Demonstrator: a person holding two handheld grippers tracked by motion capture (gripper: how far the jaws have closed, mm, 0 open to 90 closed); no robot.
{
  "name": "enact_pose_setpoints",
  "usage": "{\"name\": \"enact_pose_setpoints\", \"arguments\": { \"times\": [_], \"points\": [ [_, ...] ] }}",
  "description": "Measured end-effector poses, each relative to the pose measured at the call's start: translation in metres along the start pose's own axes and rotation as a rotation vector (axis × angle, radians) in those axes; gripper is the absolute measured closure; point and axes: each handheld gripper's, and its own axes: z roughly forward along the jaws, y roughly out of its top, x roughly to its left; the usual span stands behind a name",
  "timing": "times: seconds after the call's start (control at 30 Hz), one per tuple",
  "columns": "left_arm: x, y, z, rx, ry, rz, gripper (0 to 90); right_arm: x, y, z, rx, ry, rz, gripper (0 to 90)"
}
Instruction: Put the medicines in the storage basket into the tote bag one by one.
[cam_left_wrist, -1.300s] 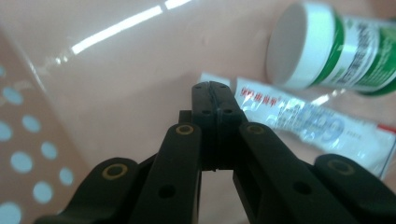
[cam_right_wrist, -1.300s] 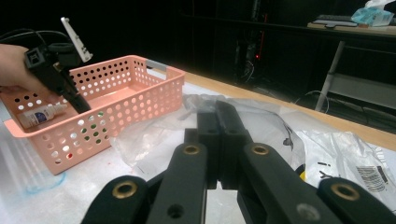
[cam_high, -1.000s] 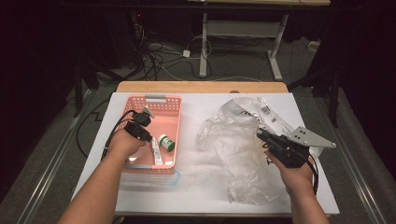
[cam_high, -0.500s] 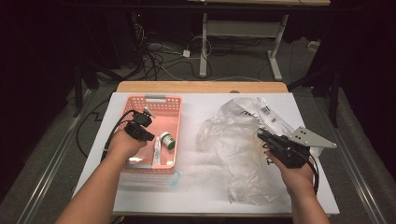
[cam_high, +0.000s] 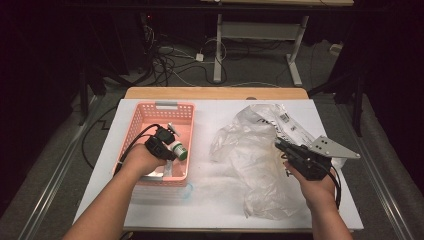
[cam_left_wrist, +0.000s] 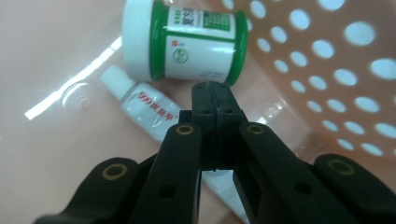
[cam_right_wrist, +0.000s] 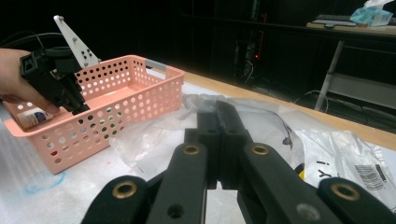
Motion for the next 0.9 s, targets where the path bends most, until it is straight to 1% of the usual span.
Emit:
{"name": "enact_pose_setpoints", "arguments": {
  "times": [0.07,0.13,0.23,0.3,0.33,0.57,0.6,0.67,0.73,0.83,0.9],
  "points": [
    [-0.003,0.002,0.003,0.022,0.005,0.016,88.2,-0.001,0.0,0.0,0.0,-0.001,-0.001,90.0],
    [-0.005,0.004,0.006,0.041,0.022,0.028,88.2,-0.001,0.0,0.0,0.0,-0.001,-0.002,90.0],
    [-0.005,0.005,0.009,0.07,0.045,0.028,88.2,-0.001,0.0,-0.001,0.0,-0.001,-0.001,90.0],
    [-0.004,0.005,0.01,0.083,0.048,0.028,88.1,0.0,0.0,-0.001,-0.002,0.0,0.0,90.0],
    [-0.003,0.004,0.01,0.089,0.053,0.029,88.2,-0.001,0.0,0.0,-0.004,0.004,-0.008,90.0],
    [0.006,-0.003,0.008,0.112,0.076,0.014,88.1,-0.001,0.0,-0.001,-0.002,0.001,-0.004,90.0],
    [0.007,-0.005,0.007,0.112,0.079,0.012,88.1,-0.001,0.0,0.0,-0.005,0.001,-0.004,90.0],
    [0.008,-0.007,0.004,0.093,0.074,0.004,88.2,0.0,0.0,0.0,-0.005,0.001,-0.002,90.0],
    [0.01,-0.01,-0.001,0.063,0.069,-0.007,88.1,0.0,0.0,0.0,-0.002,0.0,-0.004,90.0],
    [0.015,-0.015,-0.012,0.011,0.083,-0.035,87.5,0.0,0.0,0.0,0.0,0.0,-0.003,90.0],
    [0.02,-0.018,-0.017,-0.018,0.093,-0.067,78.6,0.001,0.0,0.001,0.0,0.001,-0.003,90.0]
  ]
}}
